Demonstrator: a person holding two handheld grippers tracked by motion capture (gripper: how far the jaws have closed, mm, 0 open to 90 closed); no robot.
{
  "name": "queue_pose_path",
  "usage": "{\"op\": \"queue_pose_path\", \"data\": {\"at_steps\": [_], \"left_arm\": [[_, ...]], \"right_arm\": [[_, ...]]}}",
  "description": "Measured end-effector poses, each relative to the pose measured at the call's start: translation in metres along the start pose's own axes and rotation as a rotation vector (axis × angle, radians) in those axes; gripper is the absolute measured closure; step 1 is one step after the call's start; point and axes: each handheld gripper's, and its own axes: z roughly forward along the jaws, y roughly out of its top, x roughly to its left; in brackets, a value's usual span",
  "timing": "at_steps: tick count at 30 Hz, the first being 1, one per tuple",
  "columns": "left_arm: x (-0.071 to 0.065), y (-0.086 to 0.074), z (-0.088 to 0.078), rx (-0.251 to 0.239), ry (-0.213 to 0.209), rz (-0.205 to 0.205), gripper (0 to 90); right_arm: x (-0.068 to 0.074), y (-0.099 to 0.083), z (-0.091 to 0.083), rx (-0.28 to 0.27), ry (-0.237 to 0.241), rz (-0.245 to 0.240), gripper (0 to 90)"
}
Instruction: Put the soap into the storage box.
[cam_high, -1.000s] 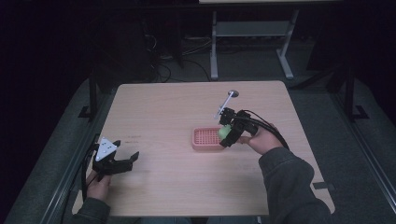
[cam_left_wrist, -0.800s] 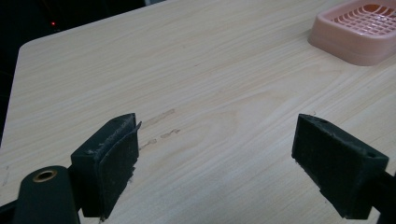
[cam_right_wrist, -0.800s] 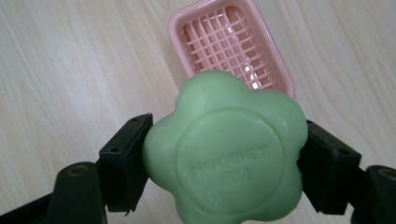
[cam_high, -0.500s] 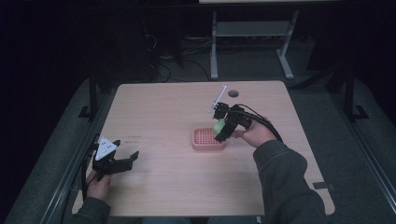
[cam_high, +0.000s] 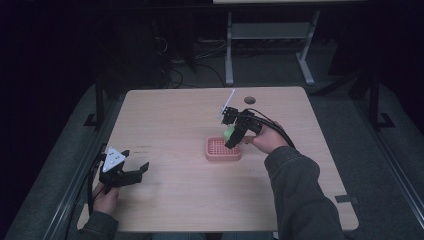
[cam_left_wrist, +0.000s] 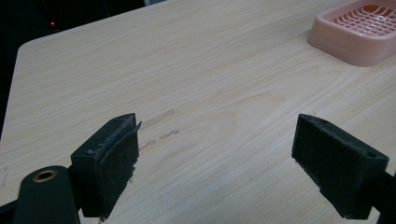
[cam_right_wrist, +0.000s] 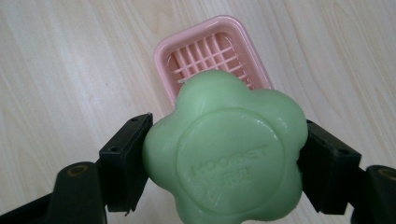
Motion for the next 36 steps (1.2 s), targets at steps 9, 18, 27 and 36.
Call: {"op": "queue_pose_path", "data": {"at_steps": [9,18,27,36], "left_arm": [[0.0,0.0,0.0,-0.006,0.002,-0.003,14.3],[0.0,0.0,0.0,-0.005,0.001,-0.002,14.3],[0.0,0.001,0.0,-0.001,-0.003,0.004,14.3],[0.0,0.0,0.001,-0.004,-0.003,0.001,14.3]], "right_arm": [[-0.006,0.005,0.018,0.007,0.008,0.031,25.7],[-0.01,0.009,0.037,0.017,0.022,0.05,25.6],[-0.011,0.012,0.048,0.026,0.029,0.072,25.6],[-0.013,0.014,0.057,0.02,0.04,0.078,25.6]]}}
